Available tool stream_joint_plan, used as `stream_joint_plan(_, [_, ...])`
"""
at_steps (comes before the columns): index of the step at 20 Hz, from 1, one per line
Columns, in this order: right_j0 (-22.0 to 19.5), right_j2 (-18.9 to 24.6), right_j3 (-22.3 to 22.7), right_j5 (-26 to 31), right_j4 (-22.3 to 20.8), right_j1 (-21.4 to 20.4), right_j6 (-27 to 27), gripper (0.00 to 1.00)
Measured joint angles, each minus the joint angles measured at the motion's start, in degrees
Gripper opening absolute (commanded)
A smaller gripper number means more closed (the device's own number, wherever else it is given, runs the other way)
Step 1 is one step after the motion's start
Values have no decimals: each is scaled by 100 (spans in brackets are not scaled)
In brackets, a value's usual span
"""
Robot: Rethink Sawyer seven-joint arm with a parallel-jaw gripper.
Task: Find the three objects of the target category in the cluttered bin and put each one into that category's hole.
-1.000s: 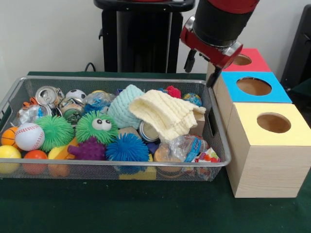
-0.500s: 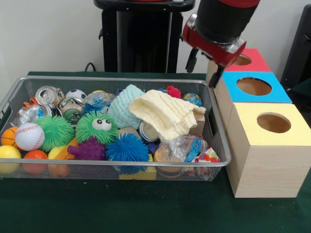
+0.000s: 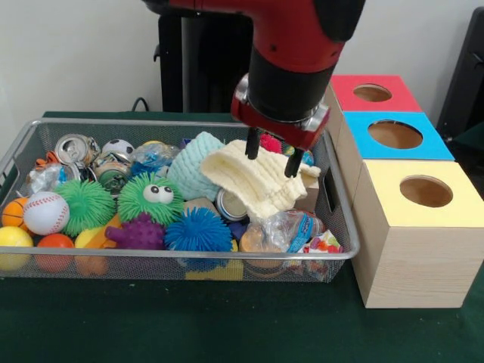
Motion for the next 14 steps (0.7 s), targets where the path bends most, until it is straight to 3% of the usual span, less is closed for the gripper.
stream_joint_plan(7, [-52, 67, 169, -128, -12, 50, -162, 100])
stream_joint_plan(14, [396, -196, 518, -349, 88, -250, -145, 100])
